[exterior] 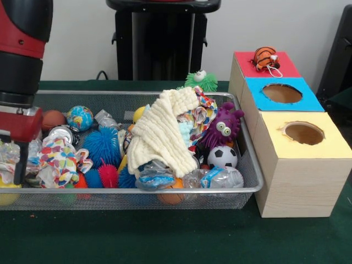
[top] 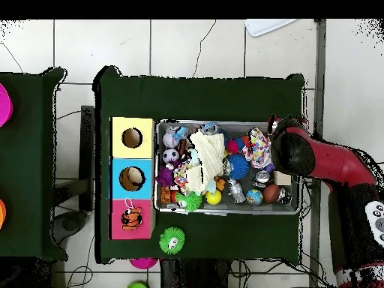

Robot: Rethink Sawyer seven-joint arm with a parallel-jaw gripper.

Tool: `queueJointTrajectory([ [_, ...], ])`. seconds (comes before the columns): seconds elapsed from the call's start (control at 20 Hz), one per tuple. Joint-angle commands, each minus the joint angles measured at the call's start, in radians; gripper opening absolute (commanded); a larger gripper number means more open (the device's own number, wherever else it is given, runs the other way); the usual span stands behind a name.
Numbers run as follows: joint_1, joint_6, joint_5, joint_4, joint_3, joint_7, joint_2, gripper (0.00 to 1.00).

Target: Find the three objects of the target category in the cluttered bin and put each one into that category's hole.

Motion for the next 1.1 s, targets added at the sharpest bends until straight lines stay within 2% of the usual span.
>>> queueJointTrajectory([
  [0.05, 0.012, -0.024, 0.042, 0.043, 0.001, 0.165, 0.07, 1.0],
  [0.3, 0.018, 0.06, 0.123, 0.084, -0.014, 0.208, 0.085, 1.0],
  [0.5, 0.049, 0.11, 0.156, 0.11, -0.072, 0.213, 0.087, 1.0],
  [0.85, 0.063, 0.198, 0.134, 0.167, -0.153, 0.109, 0.061, 1.0],
  [1.1, 0.098, 0.265, 0.077, 0.155, -0.233, 0.039, 0.06, 1.0],
])
